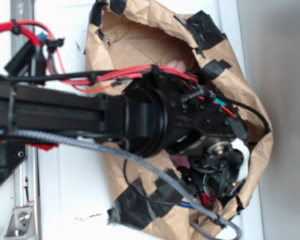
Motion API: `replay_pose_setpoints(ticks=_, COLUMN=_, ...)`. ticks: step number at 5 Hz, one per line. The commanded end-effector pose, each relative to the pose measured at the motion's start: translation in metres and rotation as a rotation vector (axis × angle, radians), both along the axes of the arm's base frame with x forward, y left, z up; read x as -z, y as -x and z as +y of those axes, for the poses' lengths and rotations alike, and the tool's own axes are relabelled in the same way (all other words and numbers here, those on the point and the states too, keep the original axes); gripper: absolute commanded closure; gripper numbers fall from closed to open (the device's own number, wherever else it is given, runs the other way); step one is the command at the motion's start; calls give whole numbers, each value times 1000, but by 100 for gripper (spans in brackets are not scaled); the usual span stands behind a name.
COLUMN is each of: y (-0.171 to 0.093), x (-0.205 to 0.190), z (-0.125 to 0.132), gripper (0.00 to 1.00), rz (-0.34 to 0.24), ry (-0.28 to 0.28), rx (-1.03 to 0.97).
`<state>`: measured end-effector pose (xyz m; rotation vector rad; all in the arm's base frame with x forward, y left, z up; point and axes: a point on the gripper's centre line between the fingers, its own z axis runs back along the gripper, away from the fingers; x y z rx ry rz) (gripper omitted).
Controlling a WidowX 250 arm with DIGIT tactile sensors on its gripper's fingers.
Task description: Grab the red paper.
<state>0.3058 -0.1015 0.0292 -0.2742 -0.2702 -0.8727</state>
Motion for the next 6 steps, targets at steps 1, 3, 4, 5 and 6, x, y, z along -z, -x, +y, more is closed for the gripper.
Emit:
replay_pose_setpoints(ticks=1, y=11, x=-62, z=42, gripper=100, rz=-64, ry=61, rx=-190)
replay_pose_setpoints(ticks=3, y=61, x=-126, z=115, gripper=100, rz=-36, ry=-145, rx=-556)
replay_pose_setpoints(ticks=4, y=81, x=-162, z=106, gripper=100, rz=54, ry=-260, rx=-703)
replay_pose_setpoints(ticks=5, y=64, x=-184, z=83, gripper=100, rz=290, ry=-237, rx=-834)
replay_pose_setpoints(ticks=6, y=58, x=-196, z=82, gripper=100, rz=338, ry=-155, rx=-1073)
